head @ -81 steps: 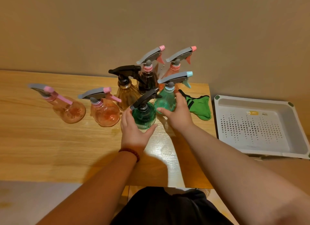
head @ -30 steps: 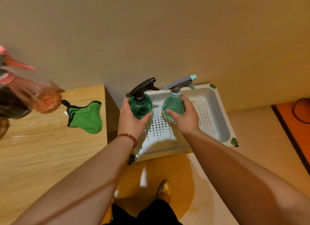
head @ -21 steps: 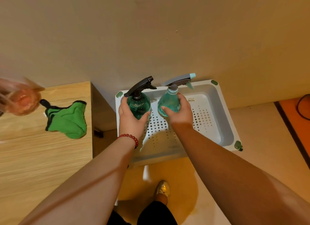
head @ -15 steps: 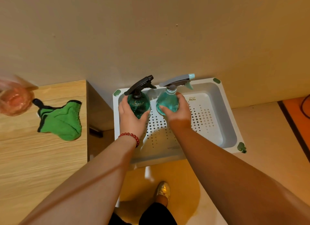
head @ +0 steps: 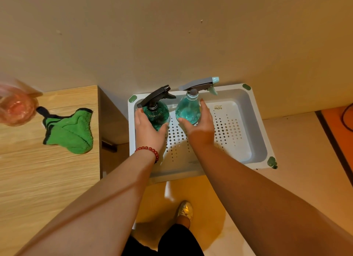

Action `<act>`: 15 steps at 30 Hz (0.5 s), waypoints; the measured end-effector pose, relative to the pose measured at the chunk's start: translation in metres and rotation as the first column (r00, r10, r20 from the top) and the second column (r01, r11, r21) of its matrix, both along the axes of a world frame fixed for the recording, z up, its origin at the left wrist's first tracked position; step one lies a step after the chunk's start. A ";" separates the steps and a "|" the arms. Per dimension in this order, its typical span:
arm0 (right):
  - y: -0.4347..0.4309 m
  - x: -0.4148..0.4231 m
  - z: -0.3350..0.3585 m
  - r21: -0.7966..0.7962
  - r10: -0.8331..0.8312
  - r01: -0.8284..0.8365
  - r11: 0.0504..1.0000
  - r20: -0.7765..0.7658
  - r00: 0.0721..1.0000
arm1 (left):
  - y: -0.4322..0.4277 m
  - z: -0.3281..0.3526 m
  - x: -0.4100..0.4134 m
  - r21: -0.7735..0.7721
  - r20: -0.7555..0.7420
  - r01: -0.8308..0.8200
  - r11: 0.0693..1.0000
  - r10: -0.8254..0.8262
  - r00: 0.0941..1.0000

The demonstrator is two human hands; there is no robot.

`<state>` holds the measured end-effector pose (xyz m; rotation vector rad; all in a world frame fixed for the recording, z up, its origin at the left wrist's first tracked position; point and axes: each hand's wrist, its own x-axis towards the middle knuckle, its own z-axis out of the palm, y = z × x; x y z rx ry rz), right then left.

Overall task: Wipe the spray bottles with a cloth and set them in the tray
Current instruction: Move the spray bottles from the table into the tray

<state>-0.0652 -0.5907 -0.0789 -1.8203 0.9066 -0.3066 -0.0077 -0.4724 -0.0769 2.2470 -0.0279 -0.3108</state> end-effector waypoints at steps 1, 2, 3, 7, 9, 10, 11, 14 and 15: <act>0.003 -0.004 0.001 0.001 -0.006 0.006 1.000 0.003 1.000 | 0.000 0.000 0.001 -0.015 -0.004 -0.008 1.000 0.008 1.000; 0.005 -0.007 0.001 0.003 -0.013 0.013 1.000 0.005 1.000 | 0.000 0.000 0.001 -0.032 -0.007 -0.012 0.999 0.012 1.000; 0.007 -0.010 0.001 0.003 -0.018 0.018 1.000 0.004 1.000 | 0.000 0.001 0.002 -0.044 -0.010 -0.011 0.999 0.010 1.000; 0.012 -0.018 0.004 -0.029 -0.024 0.023 0.999 -0.017 1.000 | 0.004 0.004 0.002 -0.015 -0.021 0.048 0.999 -0.049 0.999; 0.014 -0.021 0.007 -0.032 -0.025 0.024 0.999 -0.038 0.999 | 0.005 0.006 0.002 0.015 -0.006 0.058 0.998 -0.058 0.998; 0.016 -0.023 0.008 -0.044 -0.022 0.020 0.999 -0.051 0.998 | 0.005 0.008 0.002 0.022 0.009 0.055 0.998 -0.056 0.998; 0.018 -0.025 0.009 -0.061 -0.016 0.012 0.998 -0.065 0.998 | 0.005 0.009 0.001 0.024 0.017 0.048 0.999 -0.049 0.999; 0.025 -0.031 0.014 -0.114 0.024 -0.036 0.993 -0.109 0.994 | 0.005 0.018 -0.004 0.008 0.000 0.013 1.000 -0.013 1.000; 0.027 -0.033 0.017 -0.149 0.055 -0.075 0.986 -0.134 0.989 | 0.007 0.023 -0.007 -0.003 -0.010 0.001 1.000 -0.001 1.000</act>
